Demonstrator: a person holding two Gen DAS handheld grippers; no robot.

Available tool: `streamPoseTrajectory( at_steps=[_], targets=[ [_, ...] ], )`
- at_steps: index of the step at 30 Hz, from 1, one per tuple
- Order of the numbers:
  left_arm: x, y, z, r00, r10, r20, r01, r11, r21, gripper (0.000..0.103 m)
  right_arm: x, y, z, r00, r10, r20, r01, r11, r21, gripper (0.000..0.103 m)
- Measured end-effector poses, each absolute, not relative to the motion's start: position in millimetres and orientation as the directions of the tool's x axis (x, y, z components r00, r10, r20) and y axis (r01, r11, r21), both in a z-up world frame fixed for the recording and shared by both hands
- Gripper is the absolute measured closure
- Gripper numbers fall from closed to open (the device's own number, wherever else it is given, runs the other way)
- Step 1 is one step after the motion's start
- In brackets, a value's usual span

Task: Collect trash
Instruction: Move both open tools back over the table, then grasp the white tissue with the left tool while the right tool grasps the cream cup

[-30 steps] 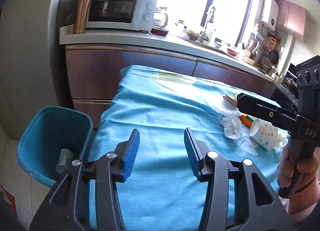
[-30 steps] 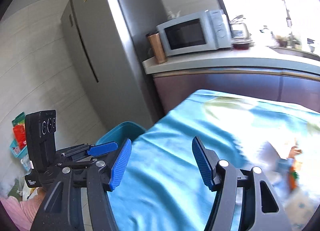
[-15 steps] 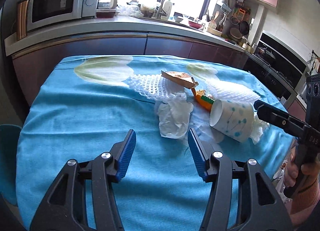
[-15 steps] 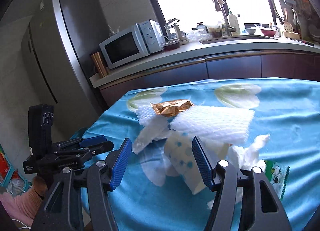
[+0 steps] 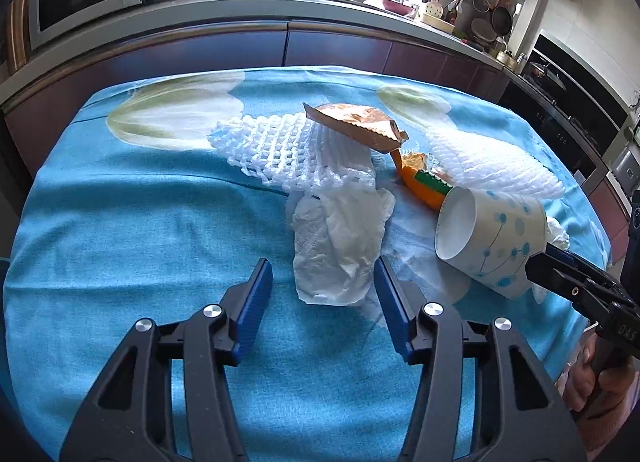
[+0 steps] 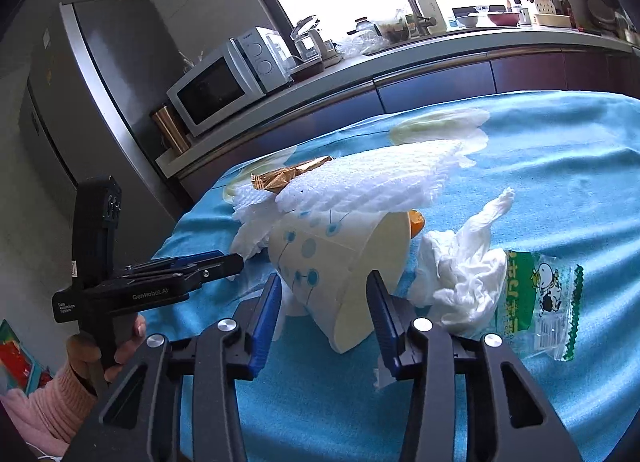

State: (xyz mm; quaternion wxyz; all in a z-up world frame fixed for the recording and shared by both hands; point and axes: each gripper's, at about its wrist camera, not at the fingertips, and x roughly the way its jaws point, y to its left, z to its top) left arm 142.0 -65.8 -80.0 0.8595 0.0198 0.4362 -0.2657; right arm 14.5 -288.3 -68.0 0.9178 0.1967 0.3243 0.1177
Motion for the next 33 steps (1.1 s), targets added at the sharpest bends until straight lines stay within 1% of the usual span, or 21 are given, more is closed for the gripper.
streamPoseTrajectory(
  at_steps=[2,3,4,5,8,12,14,20,23,33],
  targets=[
    [143.3,-67.3,-82.2,0.475,-0.435,-0.764,0.473,0.859,-0.195,0.066,15.9,-287.8,-69.8,0.758,0.356,-0.547,-0.091,0.888,0.451,0.073],
    [143.4,-67.4,-82.1,0.474,-0.438,-0.764,0.475,0.858,-0.197,0.069,16.1,-287.6,-70.3,0.758,0.361,-0.543,-0.093,0.884,0.457,0.079],
    [143.5,-67.3,-82.3,0.469,-0.443,-0.764,0.477,0.855,-0.202,0.075,16.2,-287.2,-70.6,0.756,0.369,-0.540,-0.098,0.880,0.464,0.081],
    [143.2,-67.1,-82.4,0.465,-0.447,-0.764,0.479,0.853,-0.208,0.082,16.7,-286.8,-70.4,0.755,0.374,-0.539,-0.102,0.878,0.468,0.087],
    [140.9,-65.5,-82.0,0.464,-0.455,-0.760,0.483,0.849,-0.214,0.093,15.4,-283.1,-67.6,0.752,0.393,-0.528,-0.128,0.874,0.469,0.093],
    [130.5,-59.5,-77.0,0.466,-0.476,-0.746,0.495,0.839,-0.226,0.095,13.4,-278.7,-63.4,0.745,0.428,-0.511,-0.166,0.862,0.479,0.099],
    [124.6,-55.1,-73.3,0.469,-0.484,-0.739,0.500,0.835,-0.230,0.095,11.9,-276.4,-61.9,0.741,0.443,-0.504,-0.181,0.855,0.485,0.100],
    [103.5,-32.1,-61.6,0.484,-0.506,-0.714,0.501,0.829,-0.248,0.096,9.4,-267.2,-56.9,0.726,0.484,-0.489,-0.224,0.838,0.497,0.101],
    [92.3,-17.8,-57.8,0.504,-0.499,-0.705,0.486,0.839,-0.246,0.096,7.6,-258.8,-54.3,0.714,0.506,-0.484,-0.253,0.831,0.495,0.101],
    [62.9,33.4,-46.6,0.549,-0.507,-0.665,0.433,0.852,-0.293,0.096,6.5,-231.7,-42.7,0.682,0.561,-0.470,-0.340,0.812,0.475,0.101]
  ],
)
